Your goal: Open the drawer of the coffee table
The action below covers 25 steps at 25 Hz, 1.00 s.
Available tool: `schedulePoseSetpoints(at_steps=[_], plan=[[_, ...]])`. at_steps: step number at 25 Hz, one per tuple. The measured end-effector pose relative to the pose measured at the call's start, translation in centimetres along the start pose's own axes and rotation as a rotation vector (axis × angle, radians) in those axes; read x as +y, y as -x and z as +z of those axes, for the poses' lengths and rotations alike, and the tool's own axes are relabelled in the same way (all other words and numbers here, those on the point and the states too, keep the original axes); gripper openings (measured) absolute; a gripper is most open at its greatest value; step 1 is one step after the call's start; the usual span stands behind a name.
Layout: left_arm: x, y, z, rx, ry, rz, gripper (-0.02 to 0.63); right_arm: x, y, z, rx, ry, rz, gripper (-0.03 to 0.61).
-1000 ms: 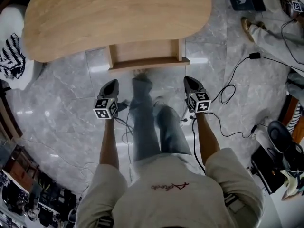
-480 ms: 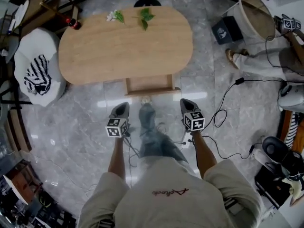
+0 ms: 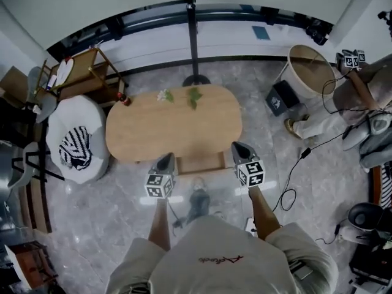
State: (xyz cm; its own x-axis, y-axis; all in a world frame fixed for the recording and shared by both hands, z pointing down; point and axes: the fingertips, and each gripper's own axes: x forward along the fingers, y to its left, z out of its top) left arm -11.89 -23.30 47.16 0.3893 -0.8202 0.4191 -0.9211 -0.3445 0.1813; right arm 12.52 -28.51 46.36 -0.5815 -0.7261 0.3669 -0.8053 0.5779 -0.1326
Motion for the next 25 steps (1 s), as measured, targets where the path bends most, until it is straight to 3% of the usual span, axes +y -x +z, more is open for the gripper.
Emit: schedulePoseSetpoints(at_steps=[4,9,13,18,25], plan=[[-2.9,3.1,5.4,-0.103,-0.045,-0.007,0.000,1.1,4.0,6.2,-0.119,0.067,-0.002,0.005],[-7.6,8.0,10.0,-0.201,-0.115,-0.001,0.000,2.7,10.3,10.2,-0.226,0.094,-0.009,0.005],[-11.0,11.8,10.3,-0.234,-0.172,0.005,0.000,4.2,15.7,9.7,-0.255,0.110,-0.017,0.005],[-14.8,15.3,9.4,-0.260,-0.182,0.003,0.000,5.6,21.4,7.9,-0.263,0.119,-0.031,0.005],[-17.6,17.1,8.8,-0.287,-0.189,-0.010,0.000,6.6,24.4,8.0,-0.290,0.143,-0.026,0.005]])
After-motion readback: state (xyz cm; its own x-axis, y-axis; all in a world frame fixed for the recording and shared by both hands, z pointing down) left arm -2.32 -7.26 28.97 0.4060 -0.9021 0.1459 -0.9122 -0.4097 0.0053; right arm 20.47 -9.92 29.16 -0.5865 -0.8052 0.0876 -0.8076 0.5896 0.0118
